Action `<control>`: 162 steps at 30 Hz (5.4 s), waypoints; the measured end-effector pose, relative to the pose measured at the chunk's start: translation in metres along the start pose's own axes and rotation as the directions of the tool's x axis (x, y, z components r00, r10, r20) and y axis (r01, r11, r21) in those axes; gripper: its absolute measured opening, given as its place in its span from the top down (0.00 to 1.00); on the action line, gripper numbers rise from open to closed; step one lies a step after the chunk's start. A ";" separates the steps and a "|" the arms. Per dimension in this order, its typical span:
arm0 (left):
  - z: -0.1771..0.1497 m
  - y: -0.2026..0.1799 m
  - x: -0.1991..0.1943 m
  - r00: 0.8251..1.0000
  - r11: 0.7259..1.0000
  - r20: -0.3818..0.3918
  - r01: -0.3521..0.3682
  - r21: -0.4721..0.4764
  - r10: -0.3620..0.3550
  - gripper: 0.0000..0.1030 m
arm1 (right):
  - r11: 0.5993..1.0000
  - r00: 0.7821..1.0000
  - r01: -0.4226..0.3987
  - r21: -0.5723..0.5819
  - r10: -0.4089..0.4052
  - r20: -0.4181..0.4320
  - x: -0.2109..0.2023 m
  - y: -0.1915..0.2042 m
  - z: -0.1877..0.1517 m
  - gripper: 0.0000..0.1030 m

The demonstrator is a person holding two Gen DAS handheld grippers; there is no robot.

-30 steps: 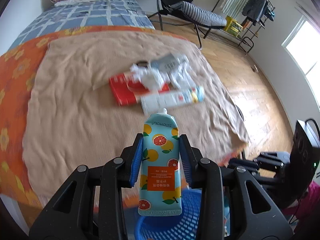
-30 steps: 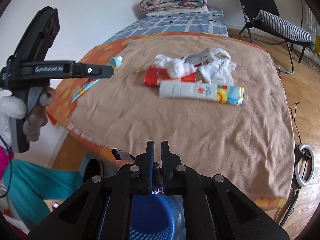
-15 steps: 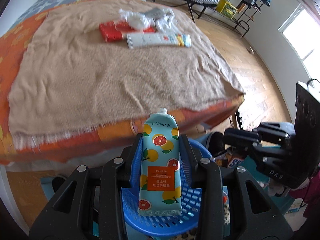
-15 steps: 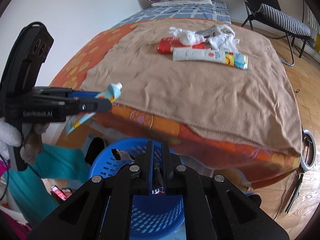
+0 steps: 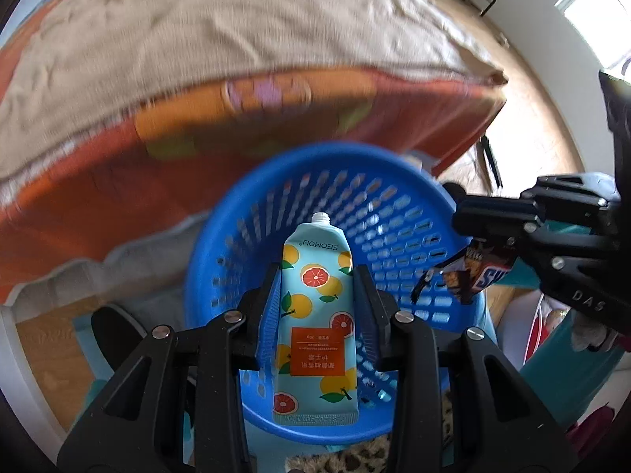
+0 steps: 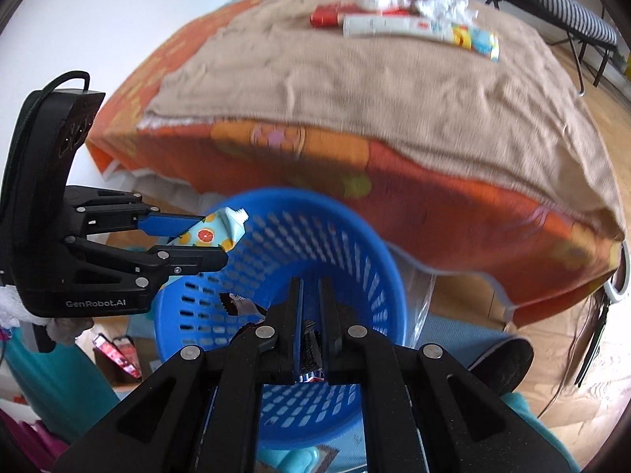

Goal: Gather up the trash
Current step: 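Carry the tube and wrapper over the blue basket and open both tools, then grasp the white tissue with the left tool while the right tool grasps the white plastic bag, then carry the tissue and bag over the blue basket and open both tools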

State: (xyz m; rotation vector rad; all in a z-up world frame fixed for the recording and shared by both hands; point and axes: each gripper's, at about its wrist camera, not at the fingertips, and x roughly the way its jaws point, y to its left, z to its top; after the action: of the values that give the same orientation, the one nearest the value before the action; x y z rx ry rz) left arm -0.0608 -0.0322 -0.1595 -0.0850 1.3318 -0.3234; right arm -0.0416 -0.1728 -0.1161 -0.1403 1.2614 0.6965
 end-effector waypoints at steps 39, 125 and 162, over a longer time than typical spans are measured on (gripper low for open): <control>0.024 0.019 -0.019 0.999 0.999 0.044 -0.002 -0.037 0.004 0.54 | 0.995 1.000 -0.011 0.096 0.009 0.021 -0.009 -0.018 0.021 0.51; 0.322 0.093 -0.012 0.964 0.996 0.267 0.017 -0.093 0.009 0.66 | 0.906 0.921 -0.139 0.400 -0.030 0.388 0.018 -0.236 0.316 0.78; 0.178 0.036 -0.094 0.956 0.999 0.294 -0.019 0.049 0.004 0.66 | 0.989 0.923 -0.047 0.142 -0.011 0.384 -0.092 -0.115 0.192 0.78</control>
State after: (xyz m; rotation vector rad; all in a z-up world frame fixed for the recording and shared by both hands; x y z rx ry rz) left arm 0.0983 0.0068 -0.0369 -0.0792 1.0280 -0.3213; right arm 0.1685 -0.2116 -0.0019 0.1282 0.9315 0.6076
